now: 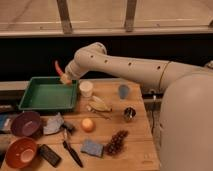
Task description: Place pepper in purple bowl
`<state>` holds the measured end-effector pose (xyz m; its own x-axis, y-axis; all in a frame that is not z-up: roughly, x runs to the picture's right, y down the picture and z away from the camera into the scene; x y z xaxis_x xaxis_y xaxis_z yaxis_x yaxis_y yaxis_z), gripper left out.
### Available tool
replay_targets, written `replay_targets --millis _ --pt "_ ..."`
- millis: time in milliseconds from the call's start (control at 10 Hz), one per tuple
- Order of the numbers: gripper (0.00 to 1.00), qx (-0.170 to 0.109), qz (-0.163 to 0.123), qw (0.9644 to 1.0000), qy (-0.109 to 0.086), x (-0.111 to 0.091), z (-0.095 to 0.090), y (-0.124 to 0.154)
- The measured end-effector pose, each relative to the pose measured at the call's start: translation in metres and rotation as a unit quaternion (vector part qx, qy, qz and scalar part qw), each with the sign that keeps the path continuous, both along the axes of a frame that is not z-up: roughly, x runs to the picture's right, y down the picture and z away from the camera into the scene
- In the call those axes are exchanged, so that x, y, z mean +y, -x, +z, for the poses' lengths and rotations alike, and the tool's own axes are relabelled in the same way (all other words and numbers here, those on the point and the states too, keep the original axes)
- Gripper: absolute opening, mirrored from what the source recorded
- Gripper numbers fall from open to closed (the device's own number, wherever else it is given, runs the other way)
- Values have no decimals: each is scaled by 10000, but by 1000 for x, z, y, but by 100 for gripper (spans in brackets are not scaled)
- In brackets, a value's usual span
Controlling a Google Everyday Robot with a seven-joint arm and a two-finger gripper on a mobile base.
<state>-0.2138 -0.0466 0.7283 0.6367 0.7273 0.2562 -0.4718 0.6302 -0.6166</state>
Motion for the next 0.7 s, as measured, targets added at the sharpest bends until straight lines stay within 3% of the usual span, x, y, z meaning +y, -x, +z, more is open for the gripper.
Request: replay_targets --millis 400,700 --pt "0 -670 -583 9954 368 45 -10 66" --pt "0 -1113 -1028 9867 597 72 -7 123"
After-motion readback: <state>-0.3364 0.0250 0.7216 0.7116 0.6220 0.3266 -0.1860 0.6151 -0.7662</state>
